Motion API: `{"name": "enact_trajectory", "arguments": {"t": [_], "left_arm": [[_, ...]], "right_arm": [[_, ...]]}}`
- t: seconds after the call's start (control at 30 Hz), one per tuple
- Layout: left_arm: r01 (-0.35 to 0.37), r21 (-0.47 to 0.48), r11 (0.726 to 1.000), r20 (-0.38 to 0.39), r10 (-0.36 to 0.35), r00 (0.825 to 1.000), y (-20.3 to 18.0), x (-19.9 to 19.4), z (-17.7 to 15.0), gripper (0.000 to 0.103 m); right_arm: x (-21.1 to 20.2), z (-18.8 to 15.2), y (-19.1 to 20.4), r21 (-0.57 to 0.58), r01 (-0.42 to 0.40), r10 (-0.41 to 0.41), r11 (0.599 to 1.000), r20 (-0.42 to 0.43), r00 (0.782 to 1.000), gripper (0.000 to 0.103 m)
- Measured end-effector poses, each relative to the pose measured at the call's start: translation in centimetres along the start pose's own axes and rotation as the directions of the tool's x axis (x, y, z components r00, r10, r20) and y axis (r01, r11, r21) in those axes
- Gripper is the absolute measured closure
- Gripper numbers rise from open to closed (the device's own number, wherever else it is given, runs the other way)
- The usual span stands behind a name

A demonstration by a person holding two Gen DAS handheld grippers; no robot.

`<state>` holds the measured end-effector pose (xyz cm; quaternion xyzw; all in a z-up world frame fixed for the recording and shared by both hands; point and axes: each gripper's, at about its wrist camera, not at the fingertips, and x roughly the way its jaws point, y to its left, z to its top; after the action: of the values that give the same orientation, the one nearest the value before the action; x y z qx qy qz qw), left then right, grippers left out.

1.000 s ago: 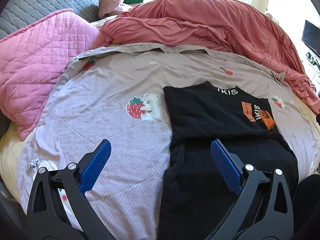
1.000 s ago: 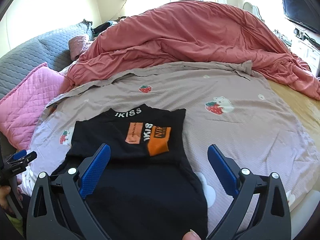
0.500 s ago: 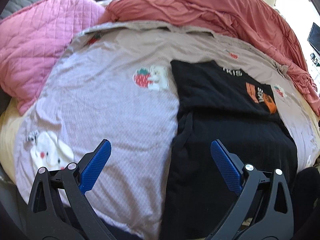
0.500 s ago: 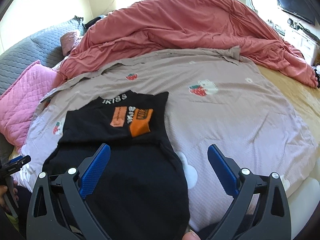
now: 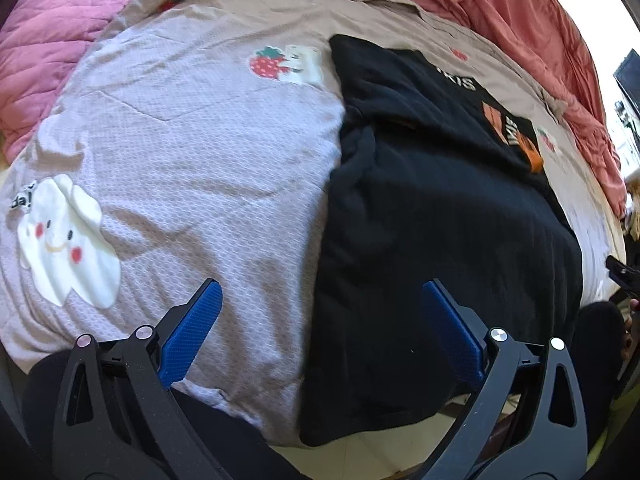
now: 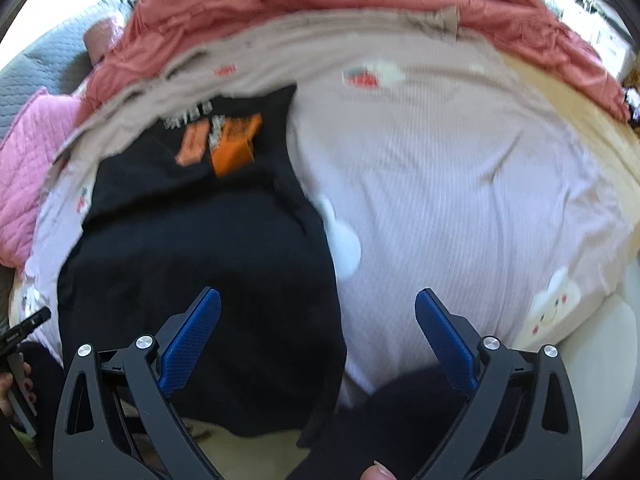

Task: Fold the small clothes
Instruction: 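Move both tools back to the hem of the folded black shirt, then grasp the shirt hem with the right tool while the left tool grasps it too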

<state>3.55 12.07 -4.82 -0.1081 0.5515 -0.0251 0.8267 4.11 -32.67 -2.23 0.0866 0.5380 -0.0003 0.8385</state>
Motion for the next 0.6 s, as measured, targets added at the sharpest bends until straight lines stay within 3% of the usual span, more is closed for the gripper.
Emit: {"name": "enact_trajectory", "arguments": {"t": [0.07,0.27,0.5,0.6], "left_arm": [[0.002,0.026,1.0,-0.007,-0.002,1.0,-0.6,0.2,-0.2,0.009],[0.001,0.078,0.997,-0.043,0.002,0.999,-1.8,1.3,-0.5,0.009],[0.027,0.046,0.999,-0.095,-0.023,0.995,-1.2,2.7,-0.6,0.023],[0.04,0.02,0.999,-0.096,-0.038,0.995,-0.8,2.7,-0.6,0.026]], "right_arm": [[1.2,-0.4,0.1,0.002,0.009,-0.009,1.0,-0.057,0.998,0.006],[2.9,-0.7,0.9,-0.035,0.023,-0.027,0.999,-0.125,0.992,0.007],[5.1,-1.3,0.7,-0.012,-0.021,0.018,1.0,-0.22,0.975,0.021],[5.3,-1.4,0.5,0.004,-0.045,0.045,0.999,-0.23,0.972,0.051]]}}
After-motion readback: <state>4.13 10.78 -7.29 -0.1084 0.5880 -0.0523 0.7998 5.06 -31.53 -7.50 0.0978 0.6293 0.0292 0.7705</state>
